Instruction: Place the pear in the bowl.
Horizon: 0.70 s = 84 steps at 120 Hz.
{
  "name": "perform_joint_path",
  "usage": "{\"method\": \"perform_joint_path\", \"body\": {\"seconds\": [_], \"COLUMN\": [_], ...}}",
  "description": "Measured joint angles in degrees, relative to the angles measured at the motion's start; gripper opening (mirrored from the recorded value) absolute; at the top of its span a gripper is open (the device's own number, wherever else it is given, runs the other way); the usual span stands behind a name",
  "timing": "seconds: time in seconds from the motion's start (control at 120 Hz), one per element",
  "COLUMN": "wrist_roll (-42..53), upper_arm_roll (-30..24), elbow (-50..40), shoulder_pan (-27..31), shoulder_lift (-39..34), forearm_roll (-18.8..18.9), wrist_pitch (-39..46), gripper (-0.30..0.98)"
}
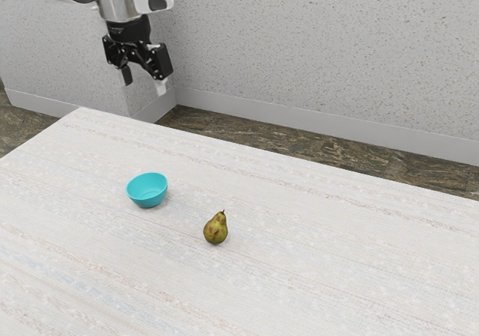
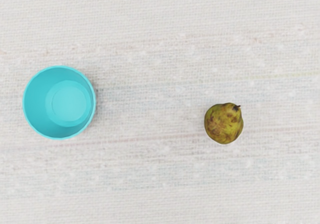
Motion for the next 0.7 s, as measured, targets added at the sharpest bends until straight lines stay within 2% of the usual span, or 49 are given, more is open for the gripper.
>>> {"method": "perform_joint_path", "body": {"seconds": [0.117, 0.225, 0.325, 0.5, 0.7], "wrist_roll": [0.7, 1.2, 1.6, 2.1, 2.5], "upper_arm_roll": [0.0, -0.6, -0.7, -0.8, -1.7], "elbow": [0.2, 4.3, 8.2, 9.0, 8.4], "shoulder_pan": [0.3, 0.3, -1.5, -3.2, -4.8], "shoulder_lift": [0.2, 3.1, 8.0, 17.2, 24.6], "forearm_roll": [0.1, 0.2, 0.3, 0.1, -2.6], "wrist_pitch": [0.1, 0.4, 0.8, 2.9, 3.9], "gripper": [0.69, 0.69, 0.69, 0.69, 0.69]}}
